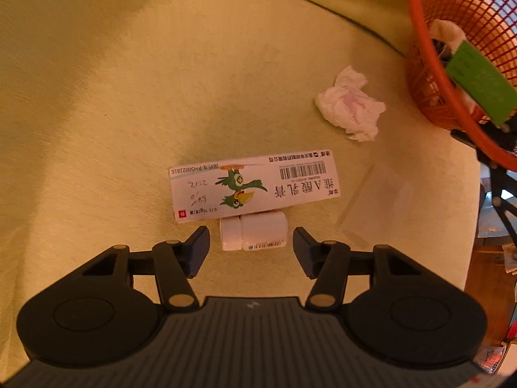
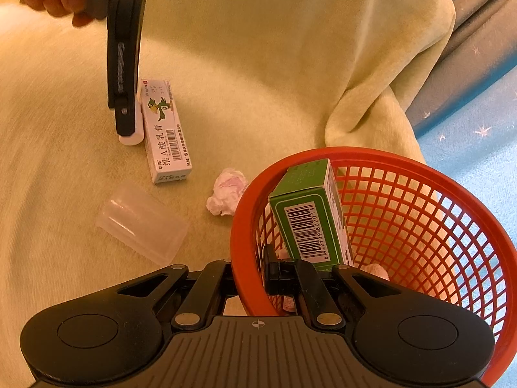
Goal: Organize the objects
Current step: 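Move the left tool to the small white bottle on the sofa, then close the left tool on the small white bottle and lift it, then carry the white bottle over the wastebasket and open the left tool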
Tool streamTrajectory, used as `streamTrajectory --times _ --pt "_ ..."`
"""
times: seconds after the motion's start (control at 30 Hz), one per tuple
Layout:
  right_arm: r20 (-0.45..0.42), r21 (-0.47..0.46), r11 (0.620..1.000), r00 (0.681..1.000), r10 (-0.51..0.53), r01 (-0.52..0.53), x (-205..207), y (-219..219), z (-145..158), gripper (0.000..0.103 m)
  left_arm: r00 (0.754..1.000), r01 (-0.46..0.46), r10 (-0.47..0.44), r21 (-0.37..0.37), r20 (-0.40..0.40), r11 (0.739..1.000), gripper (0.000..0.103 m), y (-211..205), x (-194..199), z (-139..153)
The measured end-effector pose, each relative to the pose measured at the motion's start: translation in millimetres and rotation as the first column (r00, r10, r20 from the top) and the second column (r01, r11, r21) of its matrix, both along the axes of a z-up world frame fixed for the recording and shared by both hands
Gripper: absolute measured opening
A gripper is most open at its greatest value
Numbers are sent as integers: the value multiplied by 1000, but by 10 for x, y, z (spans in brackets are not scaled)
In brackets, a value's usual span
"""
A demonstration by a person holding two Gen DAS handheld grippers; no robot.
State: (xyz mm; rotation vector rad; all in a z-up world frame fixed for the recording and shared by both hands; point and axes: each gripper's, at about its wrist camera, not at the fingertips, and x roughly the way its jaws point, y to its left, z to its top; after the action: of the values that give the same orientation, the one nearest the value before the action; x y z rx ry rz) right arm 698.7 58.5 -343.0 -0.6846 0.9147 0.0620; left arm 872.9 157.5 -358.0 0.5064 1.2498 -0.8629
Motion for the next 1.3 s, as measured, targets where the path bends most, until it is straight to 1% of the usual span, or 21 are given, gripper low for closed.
streamTrajectory --times 0.07,0.1,0.13,0.2,0.3,0.47,0.53,0.8,1.0,1.13,1.3 --pt "0 1 1000 1000 -1 1 1 -2 2 1 1000 4 -4 14 -2 1000 51 -33 16 -37" --pt "-1 2 1000 1000 -2 2 1 -2 3 1 1000 8 -8 24 -7 1000 45 -42 24 -50" --pt "-1 2 1000 1000 -2 2 3 0 6 1 1000 15 -15 34 -14 999 41 -52 30 -60" --pt "-1 3 1000 1000 -3 3 2 0 6 1 1000 30 -29 41 -9 999 41 -45 22 -38" --pt "-2 3 1000 1000 -3 3 5 1 8 1 999 32 -31 28 -23 999 41 16 16 56" --pt "-9 5 1000 1000 -7 7 35 -5 27 1 998 63 -63 10 -3 998 41 77 -19 358" --pt "-10 5 1000 1000 -7 7 43 -3 27 1 997 81 -81 -4 17 997 41 84 -32 500" --pt "-10 6 1000 1000 -9 9 52 -3 27 1 986 155 -150 -85 70 984 41 -22 -43 1042" --pt "-11 7 1000 1000 -9 9 54 -7 26 1 976 212 -200 -177 87 961 41 -232 -74 1480" --pt "-11 7 1000 1000 -10 10 56 -10 26 1 966 258 -243 -250 91 933 41 -470 -127 1754" --pt "-12 12 1000 1000 -14 14 72 -24 29 1 949 315 -295 -302 112 900 41 -817 -217 1937"
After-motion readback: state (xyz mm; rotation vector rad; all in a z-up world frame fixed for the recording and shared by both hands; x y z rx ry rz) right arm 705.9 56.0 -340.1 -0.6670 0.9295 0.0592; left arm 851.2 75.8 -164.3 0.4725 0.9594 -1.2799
